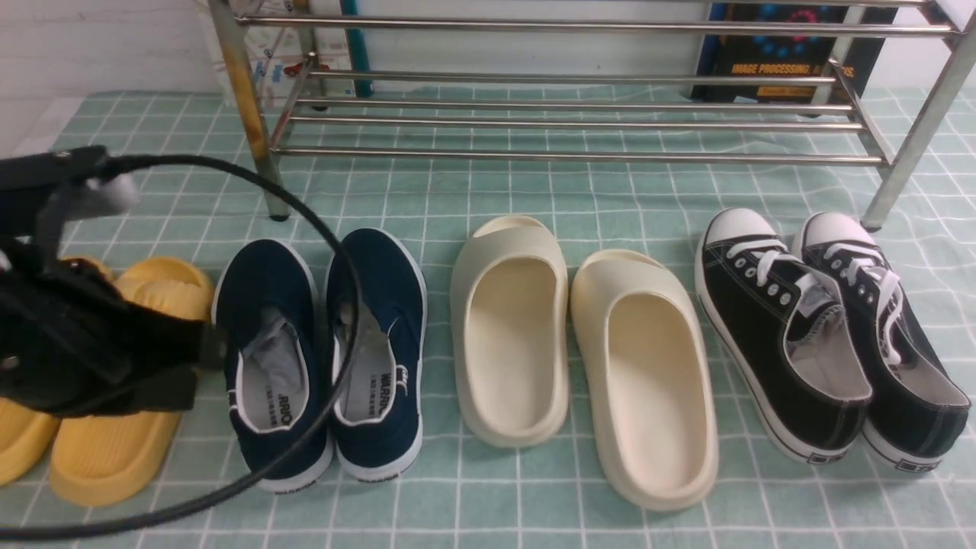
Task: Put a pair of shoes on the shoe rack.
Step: Use the left arm to grab the shoe closest to it, then use the left arm to put a shoe into the shoe rack
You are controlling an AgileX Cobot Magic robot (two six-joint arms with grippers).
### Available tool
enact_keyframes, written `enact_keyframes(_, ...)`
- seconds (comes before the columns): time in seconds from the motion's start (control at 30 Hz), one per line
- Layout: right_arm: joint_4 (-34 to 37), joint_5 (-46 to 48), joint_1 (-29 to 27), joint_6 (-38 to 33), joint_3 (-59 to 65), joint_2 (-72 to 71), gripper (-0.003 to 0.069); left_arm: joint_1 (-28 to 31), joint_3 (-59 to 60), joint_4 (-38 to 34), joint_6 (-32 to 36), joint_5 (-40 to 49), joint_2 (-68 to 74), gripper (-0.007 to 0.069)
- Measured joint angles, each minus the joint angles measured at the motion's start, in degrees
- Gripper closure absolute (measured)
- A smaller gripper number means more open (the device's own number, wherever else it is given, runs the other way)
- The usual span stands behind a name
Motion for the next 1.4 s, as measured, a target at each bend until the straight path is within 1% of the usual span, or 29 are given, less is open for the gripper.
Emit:
enact_keyframes(0.1, 0.00, 0.00, 0.00, 0.00, 0.00, 0.00, 0.0419, -0.90, -2.69, 4.46, -6.61, 0.21, 9.02, 0.0619)
enact_keyframes(0.13, 0.00, 0.00, 0.00, 0.00, 0.00, 0.00, 0.0419, -0.90, -2.80, 4.73, -7.02, 0.17, 9.46, 0.0615)
enact_keyframes(0.2, 0.00, 0.00, 0.00, 0.00, 0.00, 0.00, 0.0419, -0.90, -3.95, 7.89, -11.85, -0.74, 14.91, 0.0545)
enact_keyframes(0.23, 0.00, 0.00, 0.00, 0.00, 0.00, 0.00, 0.0419, -0.90, -4.14, 8.55, -13.05, -1.21, 16.38, 0.0505)
enact_keyframes(0.27, 0.00, 0.00, 0.00, 0.00, 0.00, 0.00, 0.0419, -0.90, -4.19, 8.81, -13.57, -1.47, 16.73, 0.0487)
enact_keyframes(0.3, 0.00, 0.00, 0.00, 0.00, 0.00, 0.00, 0.0419, -0.90, -4.31, 9.45, -15.30, -2.45, 19.62, 0.0412)
enact_keyframes(0.33, 0.00, 0.00, 0.00, 0.00, 0.00, 0.00, 0.0419, -0.90, -4.31, 9.58, -15.50, -2.82, 19.92, 0.0403)
enact_keyframes(0.37, 0.00, 0.00, 0.00, 0.00, 0.00, 0.00, 0.0419, -0.90, -4.31, 9.93, -16.67, -4.32, 21.97, 0.0328)
enact_keyframes(0.43, 0.00, 0.00, 0.00, 0.00, 0.00, 0.00, 0.0419, -0.90, -4.31, 9.93, -17.44, -6.45, 24.15, 0.0243)
enact_keyframes(0.53, 0.00, 0.00, 0.00, 0.00, 0.00, 0.00, 0.0419, -0.90, -4.31, 9.59, -17.78, -9.15, 26.78, 0.0179)
enact_keyframes(0.6, 0.00, 0.00, 0.00, 0.00, 0.00, 0.00, 0.0419, -0.90, -4.31, 9.54, -17.85, -10.17, 28.13, 0.0167)
enact_keyframes(0.67, 0.00, 0.00, 0.00, 0.00, 0.00, 0.00, 0.0419, -0.90, -4.31, 9.54, -17.91, -10.45, 28.94, 0.0170)
enact_keyframes(0.73, 0.00, 0.00, 0.00, 0.00, 0.00, 0.00, 0.0419, -0.90, -4.31, 9.54, -17.90, -10.62, 30.44, 0.0211)
enact_keyframes(0.8, 0.00, 0.00, 0.00, 0.00, 0.00, 0.00, 0.0419, -0.90, -4.31, 9.80, -17.90, -10.55, 31.13, 0.0271)
enact_keyframes(0.83, 0.00, 0.00, 0.00, 0.00, 0.00, 0.00, 0.0419, -0.90, -4.31, 9.79, -17.90, -10.55, 31.18, 0.0278)
enact_keyframes(0.87, 0.00, 0.00, 0.00, 0.00, 0.00, 0.00, 0.0419, -0.90, -4.31, 10.03, -17.90, -10.55, 31.35, 0.0343)
enact_keyframes(0.9, 0.00, 0.00, 0.00, 0.00, 0.00, 0.00, 0.0419, -0.90, -4.31, 10.03, -17.90, -10.55, 31.37, 0.0360)
enact_keyframes(0.93, 0.00, 0.00, 0.00, 0.00, 0.00, 0.00, 0.0419, -0.90, -4.31, 10.07, -17.90, -10.49, 31.37, 0.0395)
enact_keyframes(1.0, 0.00, 0.00, 0.00, 0.00, 0.00, 0.00, 0.0419, -0.99, -4.31, 10.46, -17.90, -10.14, 31.37, 0.0519)
enact_keyframes(1.1, 0.00, 0.00, 0.00, 0.00, 0.00, 0.00, 0.0419, -0.99, -4.41, 10.79, -17.70, -9.34, 31.13, 0.0601)
enact_keyframes(1.33, 0.00, 0.00, 0.00, 0.00, 0.00, 0.00, 0.0419, -0.99, -7.93, 11.28, -14.59, -0.83, 25.22, 0.0607)
enact_keyframes(1.4, 0.00, 0.00, 0.00, 0.00, 0.00, 0.00, 0.0419, -0.99, -11.67, 11.47, -14.05, 2.65, 22.31, 0.0607)
